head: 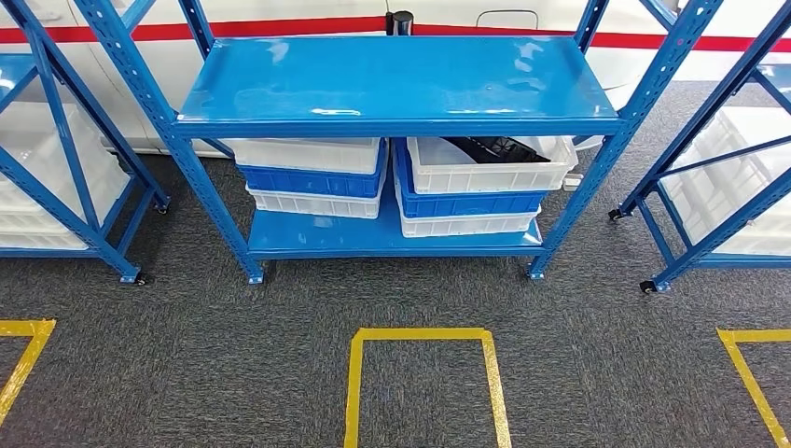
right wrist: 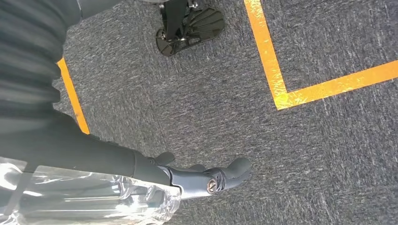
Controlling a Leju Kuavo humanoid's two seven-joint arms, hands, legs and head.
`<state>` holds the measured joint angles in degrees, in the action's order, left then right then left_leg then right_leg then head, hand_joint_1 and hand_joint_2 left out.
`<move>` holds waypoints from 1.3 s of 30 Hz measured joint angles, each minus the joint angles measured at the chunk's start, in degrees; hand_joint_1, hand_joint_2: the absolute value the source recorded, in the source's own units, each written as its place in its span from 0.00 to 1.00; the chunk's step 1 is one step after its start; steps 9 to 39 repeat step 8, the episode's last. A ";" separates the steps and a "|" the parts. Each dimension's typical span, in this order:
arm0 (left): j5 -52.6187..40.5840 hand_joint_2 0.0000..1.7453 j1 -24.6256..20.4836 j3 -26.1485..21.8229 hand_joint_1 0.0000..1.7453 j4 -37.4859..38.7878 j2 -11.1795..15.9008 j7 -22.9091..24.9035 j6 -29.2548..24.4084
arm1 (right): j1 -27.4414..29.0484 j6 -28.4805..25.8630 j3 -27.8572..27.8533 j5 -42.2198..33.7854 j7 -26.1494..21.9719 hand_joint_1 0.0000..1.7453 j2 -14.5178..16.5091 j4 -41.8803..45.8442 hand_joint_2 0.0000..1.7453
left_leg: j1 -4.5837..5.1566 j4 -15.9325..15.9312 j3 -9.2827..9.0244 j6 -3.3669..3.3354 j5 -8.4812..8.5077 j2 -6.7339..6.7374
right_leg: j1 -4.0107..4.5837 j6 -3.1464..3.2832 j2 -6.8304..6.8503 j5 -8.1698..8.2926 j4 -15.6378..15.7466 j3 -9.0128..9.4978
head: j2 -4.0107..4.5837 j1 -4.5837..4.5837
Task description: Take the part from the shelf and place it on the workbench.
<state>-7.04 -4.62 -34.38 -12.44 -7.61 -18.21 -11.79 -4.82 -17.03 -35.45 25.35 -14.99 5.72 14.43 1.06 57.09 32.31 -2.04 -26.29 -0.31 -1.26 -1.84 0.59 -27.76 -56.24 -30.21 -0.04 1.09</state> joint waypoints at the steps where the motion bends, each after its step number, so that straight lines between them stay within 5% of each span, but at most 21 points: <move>1: -0.01 1.00 0.00 0.00 0.00 0.00 0.00 0.00 -0.03 | 0.00 0.00 0.05 0.01 0.00 0.00 -0.01 -0.13 1.00 | 0.01 0.00 0.00 -0.01 0.00 0.00 | 0.00 -0.03 0.00 0.01 0.01 0.08 | 0.00 0.01; 39: -0.02 1.00 0.00 0.00 0.00 0.02 -0.01 0.00 -0.06 | -0.01 0.00 0.08 0.01 0.00 0.00 -0.04 -0.53 1.00 | -0.17 0.00 -0.04 -0.02 0.00 0.02 | -0.01 -0.08 0.00 0.04 0.01 0.26 | 0.00 0.02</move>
